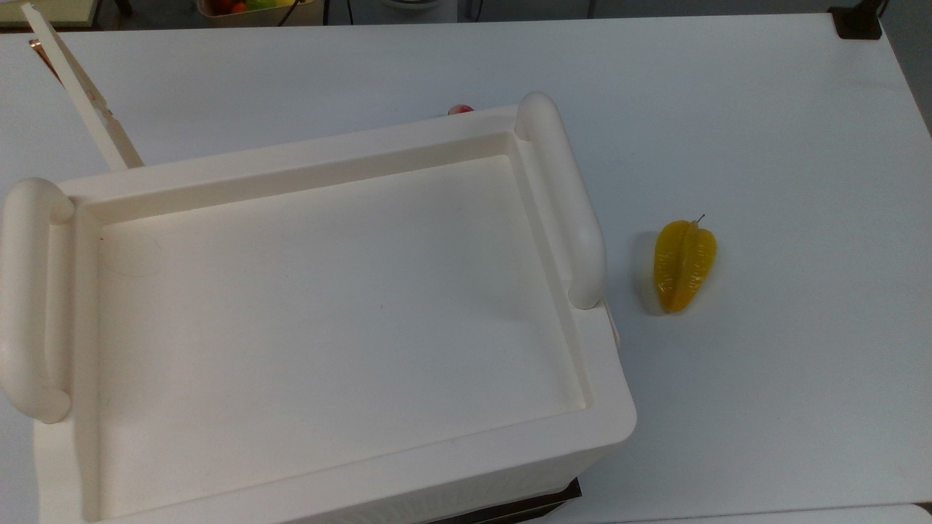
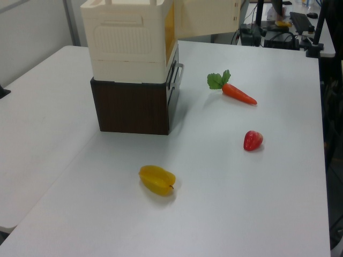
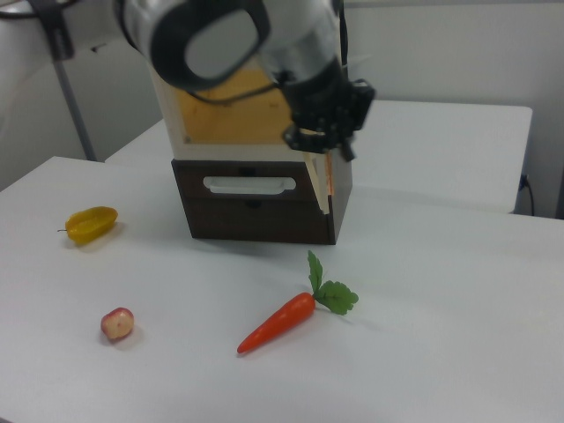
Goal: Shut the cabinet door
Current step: 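Push the open cream door with the gripper, swinging it toward the cabinet front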
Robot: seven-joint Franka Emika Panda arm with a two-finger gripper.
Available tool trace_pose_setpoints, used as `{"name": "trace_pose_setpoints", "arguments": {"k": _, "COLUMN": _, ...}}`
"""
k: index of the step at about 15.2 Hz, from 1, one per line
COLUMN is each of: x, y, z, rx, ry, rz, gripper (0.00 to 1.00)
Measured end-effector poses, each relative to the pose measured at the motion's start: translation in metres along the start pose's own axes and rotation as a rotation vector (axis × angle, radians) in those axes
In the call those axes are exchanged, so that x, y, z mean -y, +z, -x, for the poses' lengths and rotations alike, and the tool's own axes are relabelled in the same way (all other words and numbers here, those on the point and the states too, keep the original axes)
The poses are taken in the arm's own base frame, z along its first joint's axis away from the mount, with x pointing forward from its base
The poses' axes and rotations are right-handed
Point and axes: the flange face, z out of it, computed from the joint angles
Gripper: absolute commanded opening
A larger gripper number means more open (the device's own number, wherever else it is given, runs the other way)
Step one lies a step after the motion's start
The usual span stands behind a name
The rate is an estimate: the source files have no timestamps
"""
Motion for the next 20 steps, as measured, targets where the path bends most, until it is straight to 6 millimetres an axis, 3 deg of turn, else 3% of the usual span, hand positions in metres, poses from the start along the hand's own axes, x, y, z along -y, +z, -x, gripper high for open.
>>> {"name": "trace_pose_setpoints", "arguments": {"k": 4, "x": -0.021, "y": 0.042, "z": 0.012, "rx": -0.063, "ry": -0.021, "rz": 0.089, "gripper": 0.00}}
{"name": "trace_pose_setpoints", "arguments": {"k": 8, "x": -0.025, "y": 0.079, "z": 0.001, "rx": -0.115, "ry": -0.058, "rz": 0.103, "gripper": 0.00}}
{"name": "trace_pose_setpoints", "arguments": {"k": 16, "x": -0.003, "y": 0.092, "z": -0.076, "rx": -0.176, "ry": -0.214, "rz": 0.049, "gripper": 0.00}}
{"name": "trace_pose_setpoints", "arguments": {"k": 20, "x": 0.021, "y": 0.089, "z": -0.089, "rx": -0.200, "ry": -0.255, "rz": -0.128, "gripper": 0.00}}
